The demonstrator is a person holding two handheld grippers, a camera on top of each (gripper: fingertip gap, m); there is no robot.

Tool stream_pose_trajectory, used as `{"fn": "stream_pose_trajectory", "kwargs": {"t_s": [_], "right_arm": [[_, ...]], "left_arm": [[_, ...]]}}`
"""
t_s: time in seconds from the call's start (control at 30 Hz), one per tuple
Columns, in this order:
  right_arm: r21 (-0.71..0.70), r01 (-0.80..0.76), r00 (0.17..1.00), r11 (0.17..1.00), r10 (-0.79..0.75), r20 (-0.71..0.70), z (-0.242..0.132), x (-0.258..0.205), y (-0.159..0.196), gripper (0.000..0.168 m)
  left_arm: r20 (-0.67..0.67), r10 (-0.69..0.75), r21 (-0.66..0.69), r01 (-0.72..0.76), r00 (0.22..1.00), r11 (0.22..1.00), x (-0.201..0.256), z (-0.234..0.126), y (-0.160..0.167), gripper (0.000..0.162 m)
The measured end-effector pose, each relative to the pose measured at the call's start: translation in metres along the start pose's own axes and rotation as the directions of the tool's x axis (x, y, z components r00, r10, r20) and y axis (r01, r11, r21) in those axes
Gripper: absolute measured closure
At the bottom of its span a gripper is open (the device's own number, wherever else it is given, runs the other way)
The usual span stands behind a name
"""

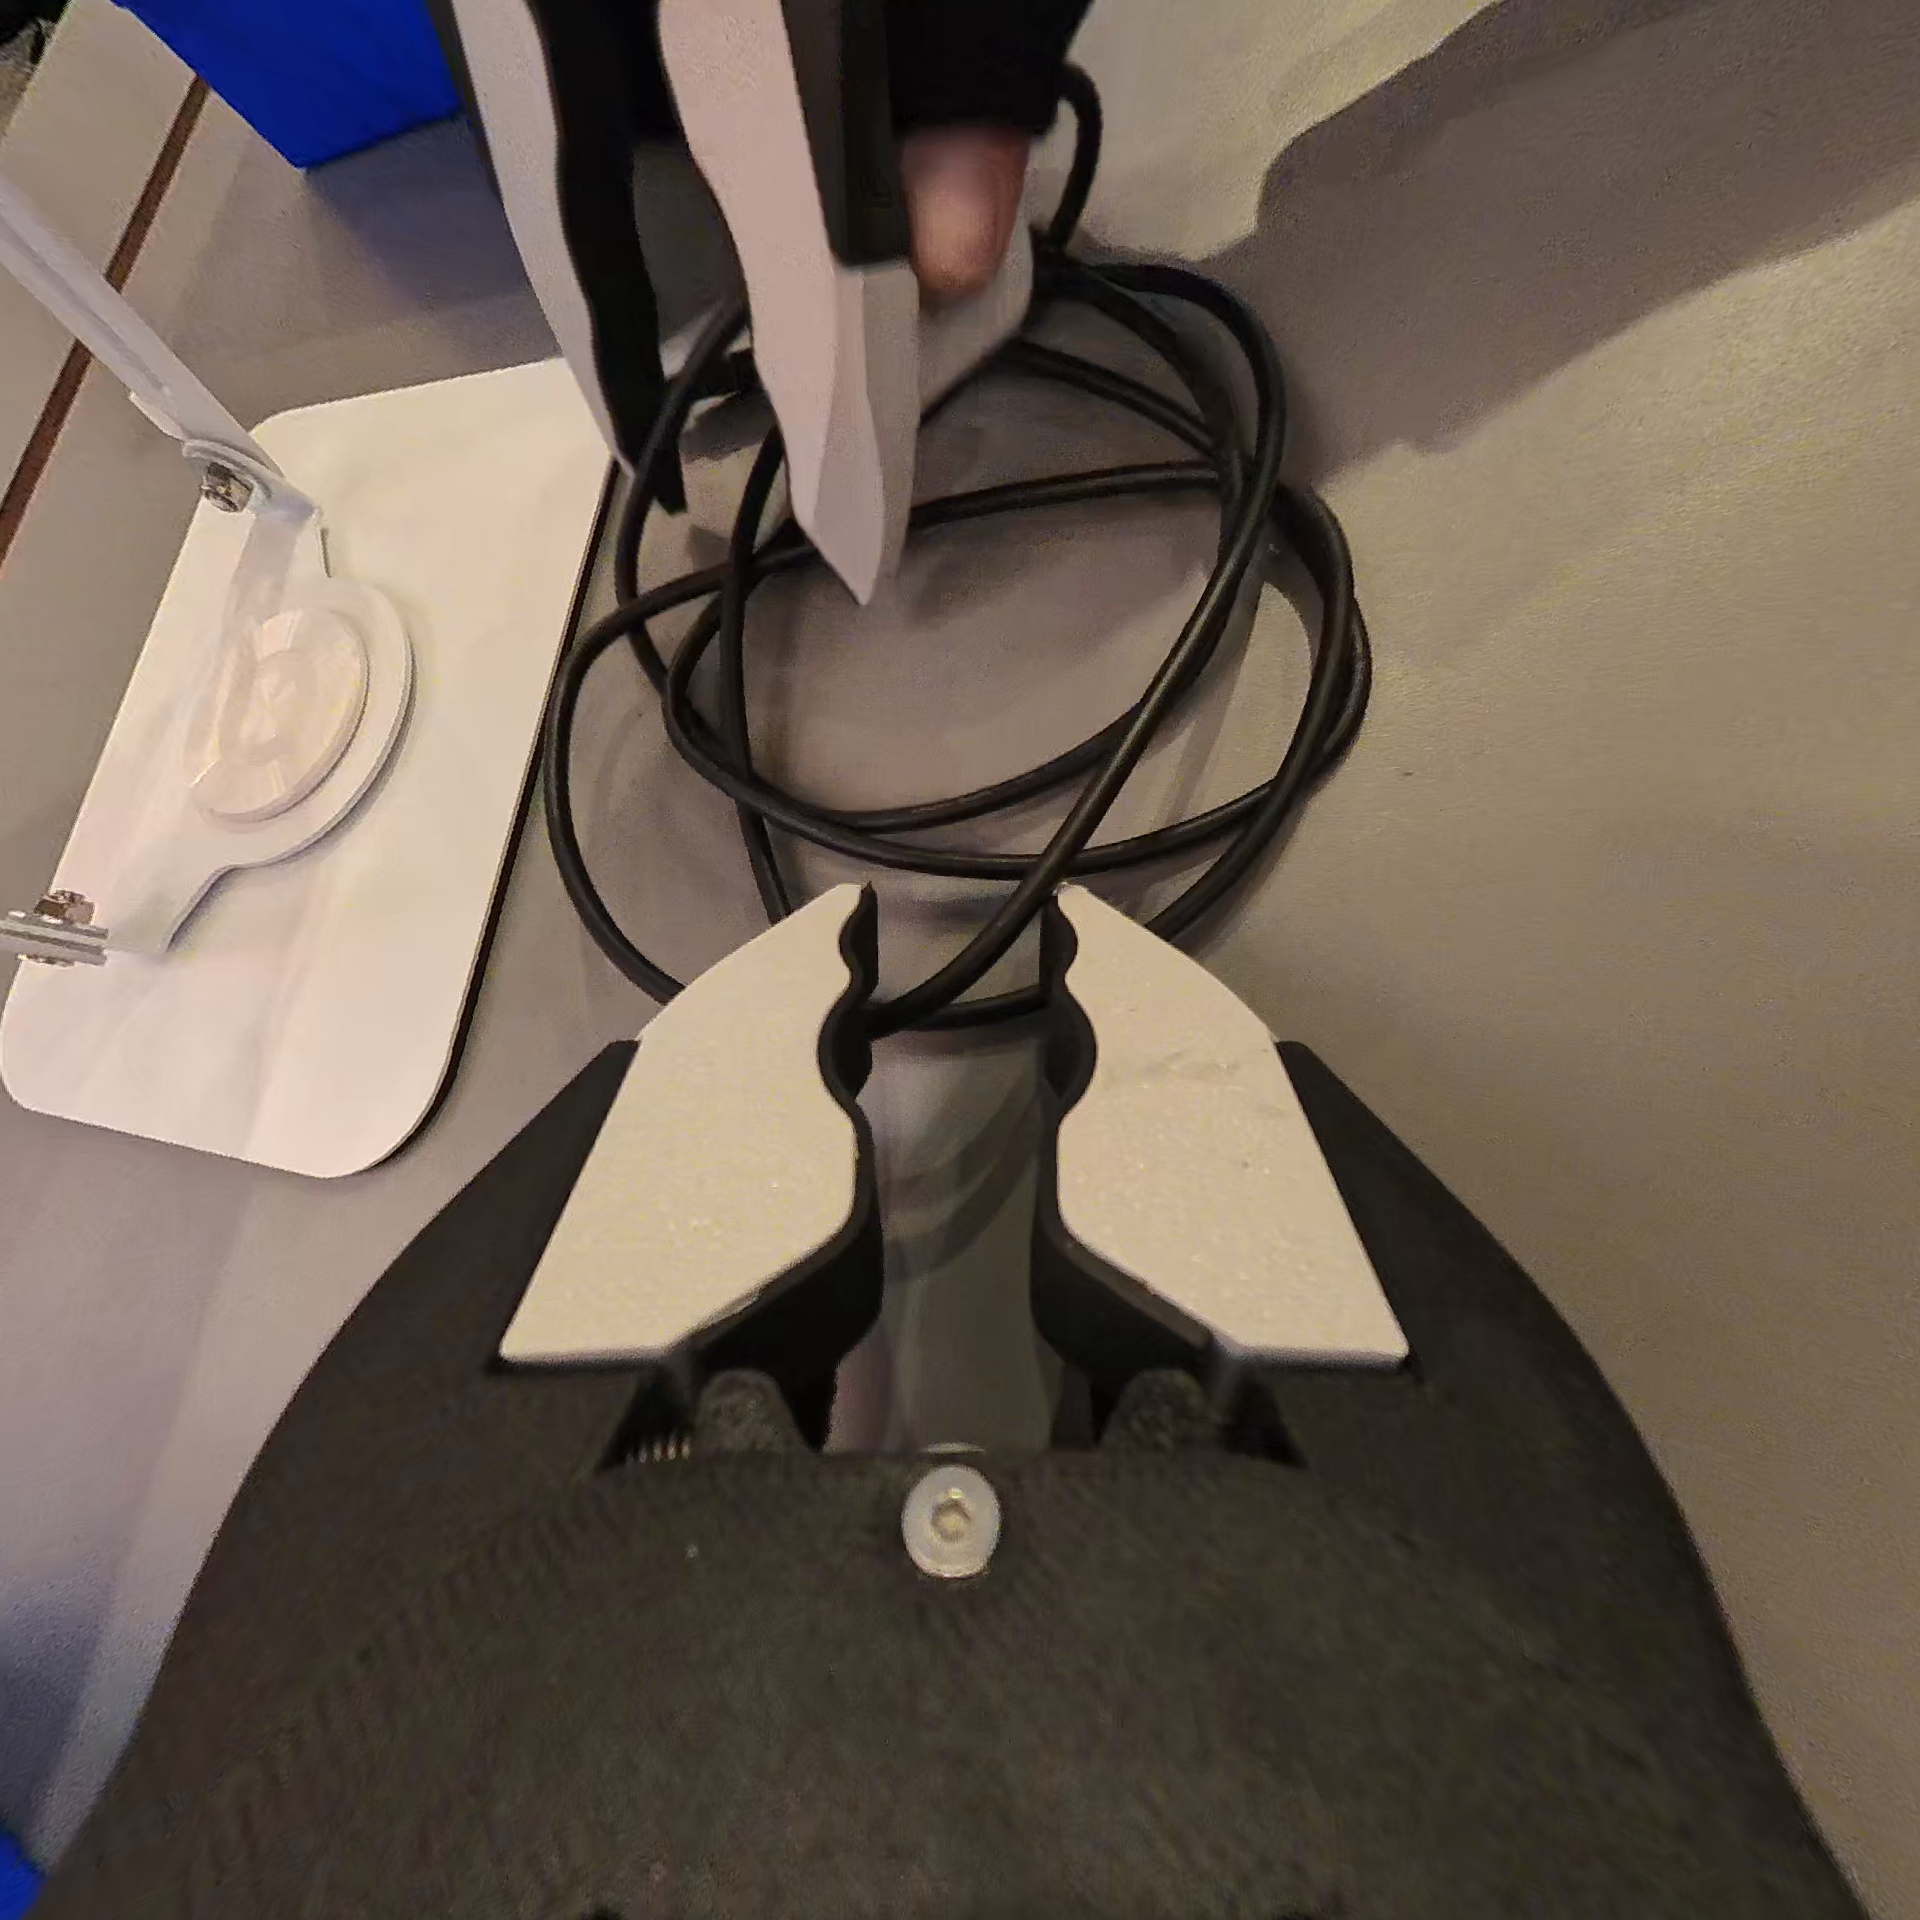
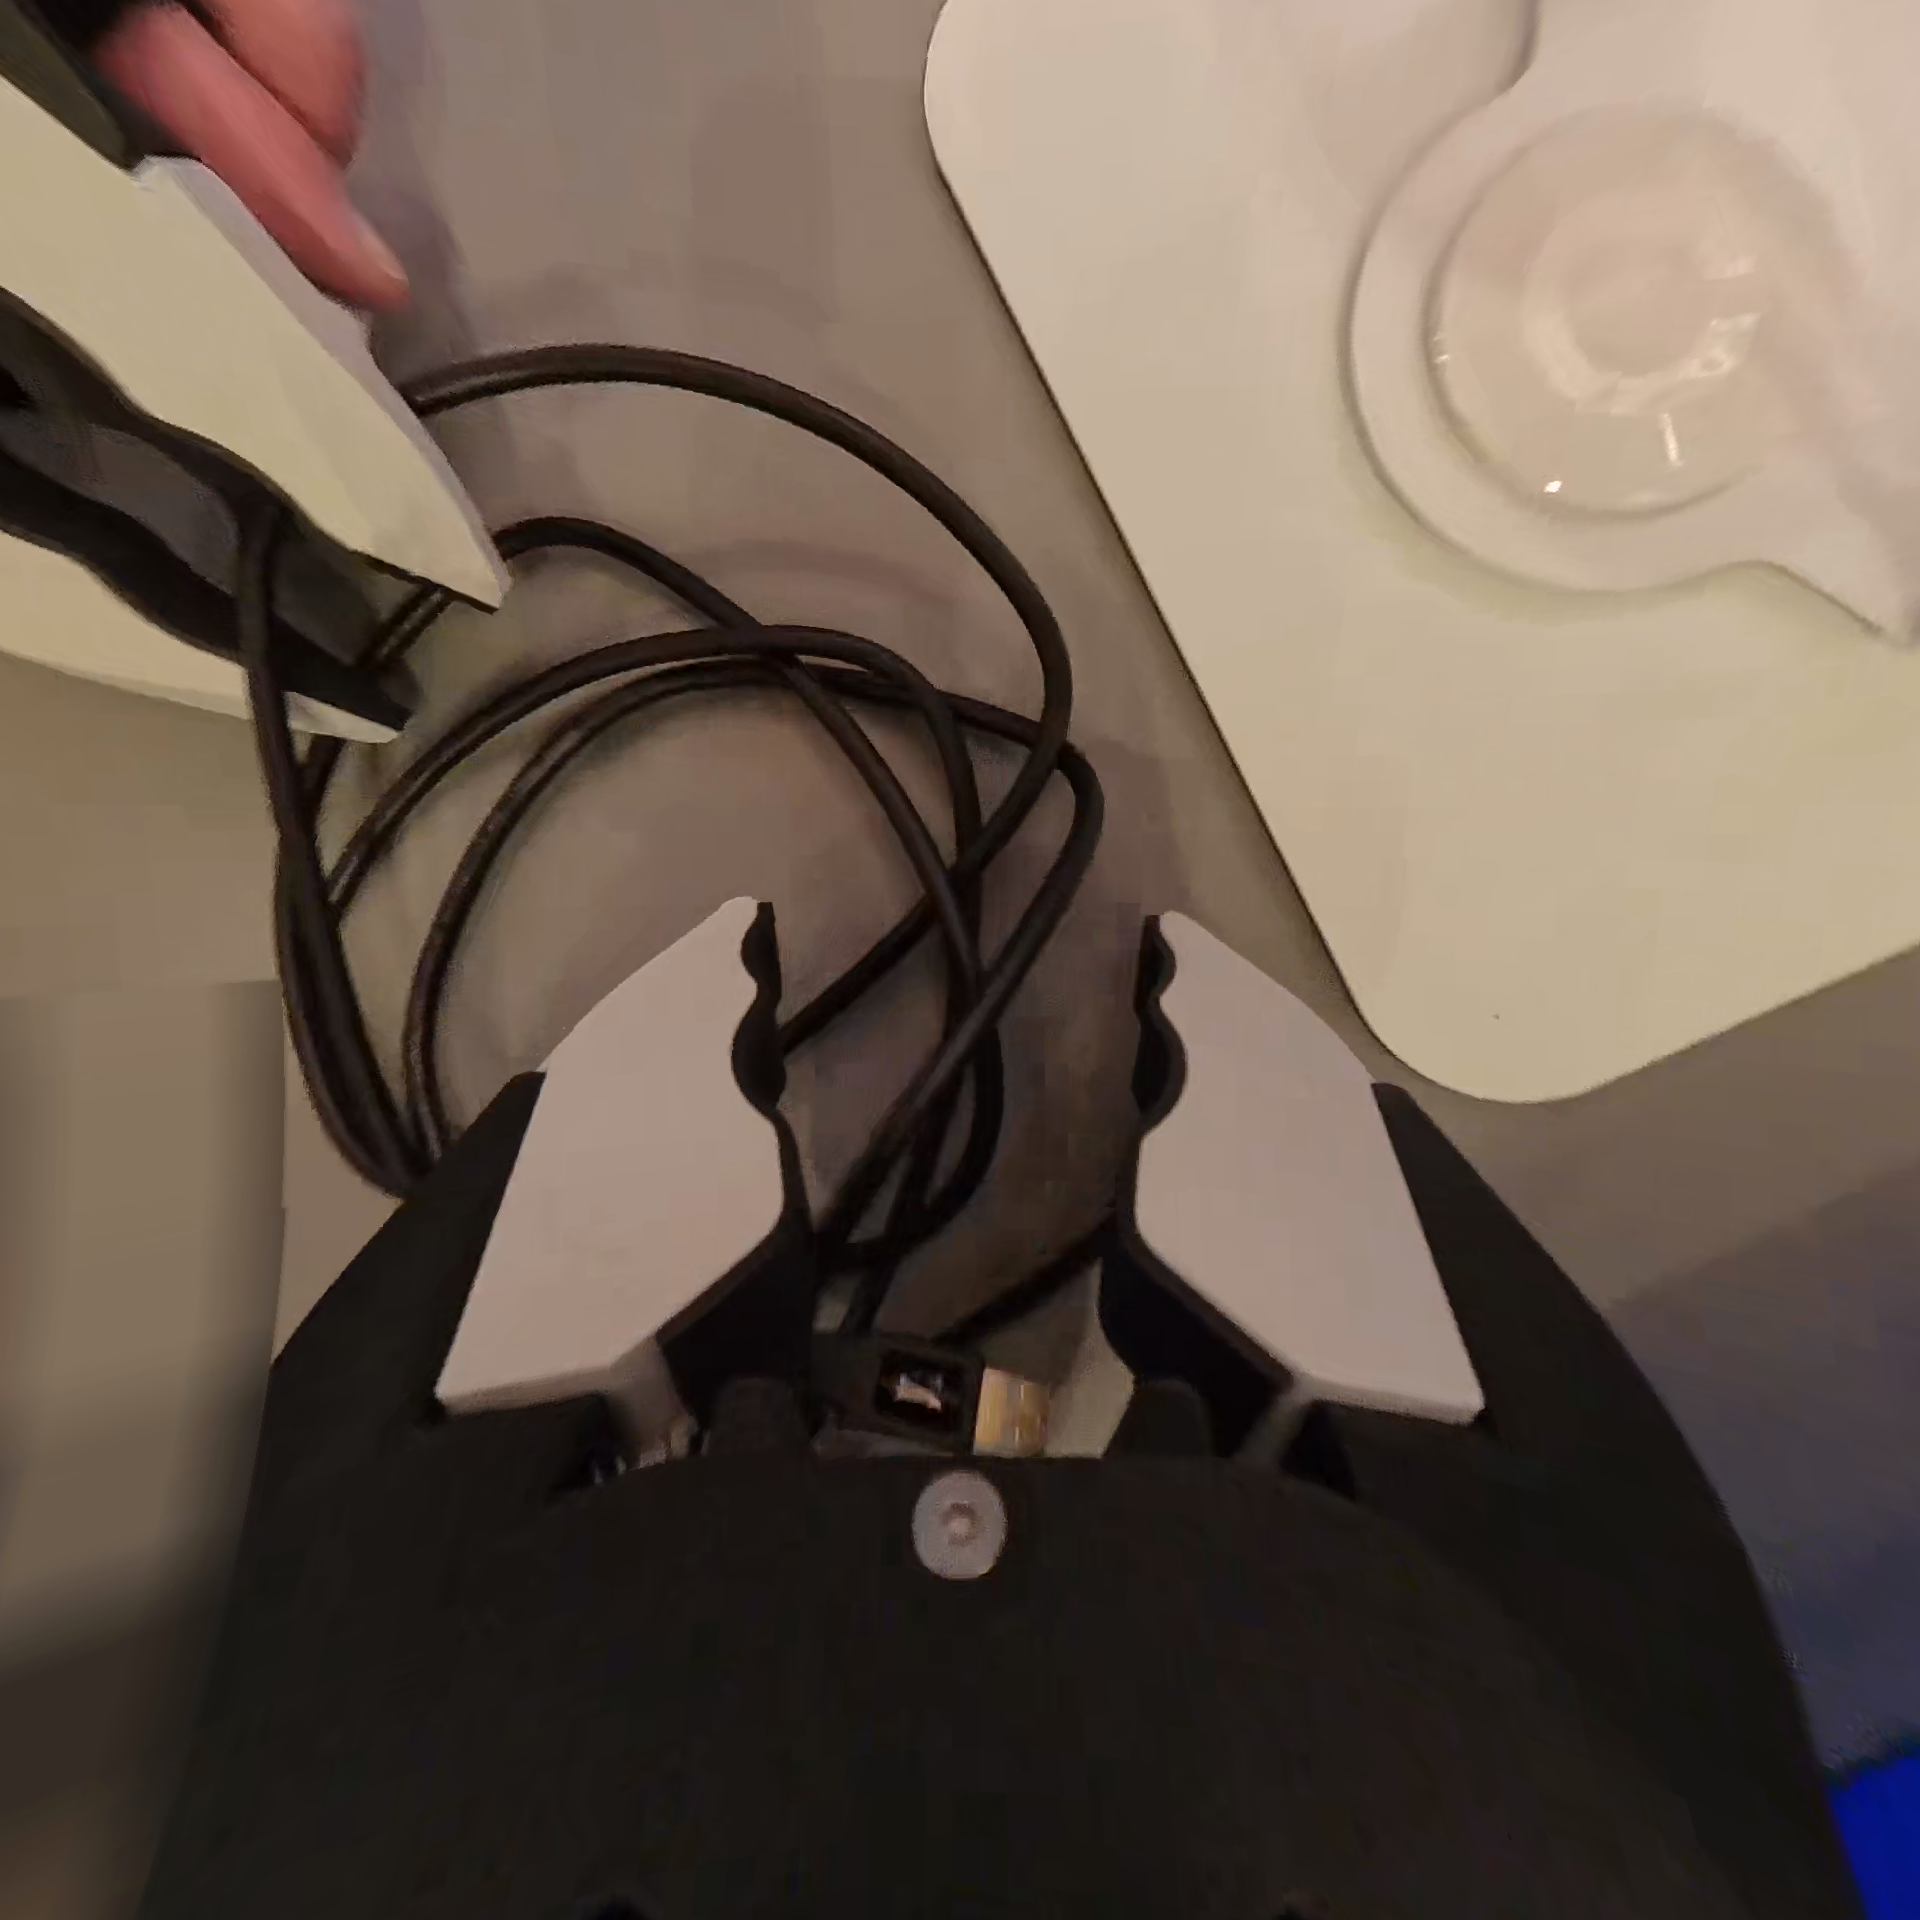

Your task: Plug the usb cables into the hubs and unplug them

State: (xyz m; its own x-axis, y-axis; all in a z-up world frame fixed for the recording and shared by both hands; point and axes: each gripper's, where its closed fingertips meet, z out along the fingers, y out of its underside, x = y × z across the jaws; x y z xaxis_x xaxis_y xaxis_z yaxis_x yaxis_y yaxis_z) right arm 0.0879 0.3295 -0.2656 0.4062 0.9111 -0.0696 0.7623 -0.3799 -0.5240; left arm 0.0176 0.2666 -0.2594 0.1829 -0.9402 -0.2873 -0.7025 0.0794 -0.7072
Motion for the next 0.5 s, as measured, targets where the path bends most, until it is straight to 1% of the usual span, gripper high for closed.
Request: {"fn": "stream_pose_trajectory", "kwargs": {"t_s": [0.03, 0.1, 0.13, 0.17, 0.27, 0.37, 0.43, 0.5], "right_arm": [[0.007, 0.016, 0.999, 1.0, -0.016, -0.028, 0.004, 0.001, -0.002, 0.106], [0.001, 0.025, 0.999, 1.0, -0.025, -0.048, 0.008, 0.0, -0.006, 0.113], [-0.015, 0.026, 0.999, 1.0, -0.027, -0.044, 0.008, 0.0, -0.007, 0.12], [-0.018, 0.033, 0.998, 0.999, -0.034, -0.046, 0.009, 0.001, -0.009, 0.131], [0.02, 0.064, 0.997, 0.998, -0.063, -0.037, 0.011, -0.003, -0.012, 0.156], [0.027, 0.118, 0.991, 0.993, -0.116, -0.073, 0.01, -0.005, -0.009, 0.162], [0.039, 0.126, 0.989, 0.991, -0.122, -0.089, 0.007, -0.005, -0.008, 0.162], [0.084, 0.121, 0.989, 0.989, -0.113, -0.096, -0.002, -0.005, -0.01, 0.162]], "left_arm": [[-0.002, -0.001, 0.0, 0.001, 1.0, 1.0, 0.0, 0.0, 0.0, 0.133], [-0.006, -0.004, -0.002, 0.004, 1.0, 1.0, 0.0, 0.0, 0.0, 0.134], [-0.011, -0.006, -0.003, 0.006, 1.0, 1.0, 0.001, 0.001, 0.0, 0.135], [-0.013, -0.007, -0.004, 0.007, 1.0, 1.0, 0.001, 0.001, 0.0, 0.135], [-0.012, -0.001, 0.0, 0.001, 1.0, 1.0, 0.002, 0.001, -0.001, 0.134], [-0.013, -0.001, 0.006, 0.001, 1.0, 1.0, 0.003, 0.0, -0.001, 0.133], [0.0, -0.004, 0.028, 0.004, 1.0, 1.0, 0.0, -0.004, -0.004, 0.132], [0.029, -0.021, 0.074, 0.019, 0.999, 0.997, -0.007, -0.011, -0.01, 0.131]]}}
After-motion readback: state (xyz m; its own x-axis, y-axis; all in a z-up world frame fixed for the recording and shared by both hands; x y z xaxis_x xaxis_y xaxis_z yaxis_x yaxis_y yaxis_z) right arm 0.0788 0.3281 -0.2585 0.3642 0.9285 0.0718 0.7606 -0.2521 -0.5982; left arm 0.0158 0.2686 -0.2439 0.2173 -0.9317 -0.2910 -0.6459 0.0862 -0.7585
